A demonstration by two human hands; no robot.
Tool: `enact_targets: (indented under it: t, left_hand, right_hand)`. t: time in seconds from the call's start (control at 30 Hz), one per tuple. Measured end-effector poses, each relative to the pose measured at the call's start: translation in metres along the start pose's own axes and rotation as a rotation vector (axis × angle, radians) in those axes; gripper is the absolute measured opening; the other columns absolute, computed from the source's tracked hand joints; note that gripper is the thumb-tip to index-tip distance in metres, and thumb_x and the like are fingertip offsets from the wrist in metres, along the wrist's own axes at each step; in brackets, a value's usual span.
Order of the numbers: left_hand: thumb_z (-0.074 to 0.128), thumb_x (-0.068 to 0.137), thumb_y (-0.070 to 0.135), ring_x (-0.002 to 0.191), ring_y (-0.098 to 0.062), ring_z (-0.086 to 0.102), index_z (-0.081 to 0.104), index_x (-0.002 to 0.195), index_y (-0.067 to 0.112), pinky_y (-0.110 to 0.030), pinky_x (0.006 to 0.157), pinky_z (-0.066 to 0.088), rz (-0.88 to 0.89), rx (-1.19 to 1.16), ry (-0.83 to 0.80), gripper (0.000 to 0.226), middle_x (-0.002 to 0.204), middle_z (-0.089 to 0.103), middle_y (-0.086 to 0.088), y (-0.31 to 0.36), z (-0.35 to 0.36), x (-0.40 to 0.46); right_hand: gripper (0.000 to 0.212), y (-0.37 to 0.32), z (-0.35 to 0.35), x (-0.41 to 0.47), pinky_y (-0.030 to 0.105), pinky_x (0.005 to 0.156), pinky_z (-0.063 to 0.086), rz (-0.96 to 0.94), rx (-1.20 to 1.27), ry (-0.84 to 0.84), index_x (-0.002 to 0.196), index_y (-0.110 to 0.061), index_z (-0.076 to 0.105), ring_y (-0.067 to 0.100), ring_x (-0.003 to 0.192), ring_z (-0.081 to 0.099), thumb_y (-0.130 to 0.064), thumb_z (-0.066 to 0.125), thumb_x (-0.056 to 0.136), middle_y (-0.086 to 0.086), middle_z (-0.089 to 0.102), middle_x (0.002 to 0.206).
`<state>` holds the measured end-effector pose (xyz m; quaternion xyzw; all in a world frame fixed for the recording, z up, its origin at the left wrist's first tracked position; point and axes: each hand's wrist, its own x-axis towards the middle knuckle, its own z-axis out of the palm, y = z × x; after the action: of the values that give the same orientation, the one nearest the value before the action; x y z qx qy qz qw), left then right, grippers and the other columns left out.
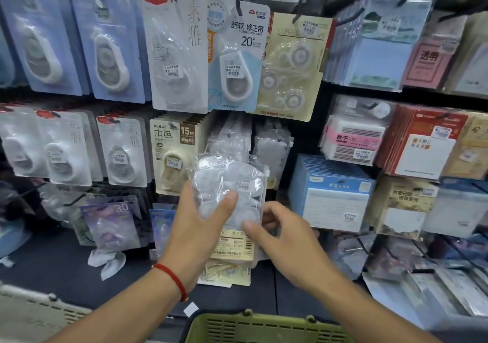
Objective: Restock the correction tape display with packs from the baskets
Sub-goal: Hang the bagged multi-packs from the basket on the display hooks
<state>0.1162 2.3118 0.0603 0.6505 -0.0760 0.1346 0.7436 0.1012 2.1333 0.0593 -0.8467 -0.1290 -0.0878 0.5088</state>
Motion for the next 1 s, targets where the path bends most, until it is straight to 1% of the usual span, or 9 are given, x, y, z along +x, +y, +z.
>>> enact_targets:
  t: [0.13,0.23,0.33,0.5,0.7,0.77,0.83,0.93,1.0]
  left_hand:
    - [0.072,0.088,0.062,0.133,-0.014,0.062,0.050,0.142,0.044,-0.050,0.109,0.051,-0.096,-0.108,-0.018,0.061,0.143,0.064,0.015,-0.001,0.003,0.002]
    - [0.066,0.092,0.064,0.147,-0.015,0.048,0.036,0.155,0.049,-0.053,0.120,0.040,-0.092,-0.119,-0.018,0.072,0.160,0.048,0.014,-0.002,-0.002,0.005]
    - [0.062,0.094,0.058,0.150,-0.013,0.043,0.034,0.157,0.047,-0.052,0.122,0.038,-0.062,-0.086,0.005,0.069,0.162,0.045,0.014,-0.003,-0.006,0.007]
    - [0.065,0.089,0.057,0.150,-0.021,0.044,0.038,0.156,0.041,-0.056,0.121,0.040,-0.075,-0.115,0.044,0.074,0.163,0.046,0.007,0.000,-0.009,0.009]
    - [0.064,0.091,0.057,0.152,-0.019,0.040,0.035,0.158,0.042,-0.056,0.122,0.037,-0.053,-0.082,0.038,0.075,0.165,0.042,0.008,0.001,-0.011,0.008]
    - [0.064,0.093,0.054,0.147,-0.014,0.047,0.044,0.150,0.043,-0.053,0.121,0.040,-0.034,-0.074,0.041,0.062,0.157,0.052,0.013,0.002,-0.011,0.007]
    - [0.063,0.094,0.052,0.136,-0.007,0.058,0.053,0.132,0.056,-0.048,0.116,0.046,-0.019,-0.065,0.039,0.039,0.143,0.063,0.020,0.004,-0.009,0.006]
    - [0.065,0.096,0.048,0.124,-0.008,0.068,0.060,0.115,0.059,-0.048,0.107,0.054,-0.013,-0.047,0.030,0.023,0.130,0.071,0.019,0.005,-0.009,0.005]
    - [0.068,0.092,0.050,0.120,-0.014,0.071,0.060,0.120,0.049,-0.050,0.104,0.056,-0.028,-0.026,0.031,0.030,0.127,0.073,0.014,0.004,-0.009,0.006]
  right_hand:
    - [0.006,0.004,0.000,0.000,0.037,0.075,0.065,0.091,0.248,0.091,0.105,-0.033,0.065,0.011,0.089,0.076,-0.034,0.069,0.100,-0.010,0.079,0.101]
    - [0.010,0.005,-0.010,0.001,0.031,0.056,0.060,0.089,0.328,0.217,0.100,-0.041,0.059,0.020,0.082,0.078,-0.032,0.063,0.104,-0.001,0.080,0.097]
    - [0.007,0.005,-0.022,0.003,0.044,0.058,0.063,0.078,0.341,0.278,0.112,-0.034,0.057,0.032,0.079,0.077,-0.031,0.060,0.106,0.004,0.080,0.095]
    - [0.014,0.003,-0.031,0.007,0.035,0.046,0.055,0.094,0.361,0.266,0.120,-0.024,0.054,0.034,0.053,0.061,-0.030,0.058,0.108,0.008,0.079,0.095]
    - [0.013,-0.003,-0.031,0.004,0.036,0.046,0.054,0.081,0.366,0.270,0.115,-0.023,0.057,0.039,0.048,0.058,-0.031,0.061,0.106,0.007,0.080,0.095]
    - [0.013,-0.005,-0.030,0.003,0.037,0.047,0.056,0.083,0.388,0.279,0.114,-0.024,0.058,0.048,0.055,0.063,-0.031,0.063,0.105,0.005,0.081,0.097]
    - [0.016,-0.003,-0.030,0.005,0.036,0.056,0.060,0.088,0.349,0.284,0.117,-0.026,0.059,0.038,0.068,0.074,-0.033,0.064,0.104,0.000,0.081,0.100]
    - [0.048,0.008,-0.036,0.009,0.036,0.093,0.054,0.167,-0.170,0.287,0.141,-0.030,0.048,0.012,0.117,0.065,-0.048,0.064,0.100,-0.011,0.066,0.132]
    - [0.054,0.010,-0.036,0.007,0.033,0.099,0.049,0.167,-0.396,0.260,0.145,-0.029,0.048,0.013,0.124,0.054,-0.049,0.065,0.098,-0.012,0.057,0.136]
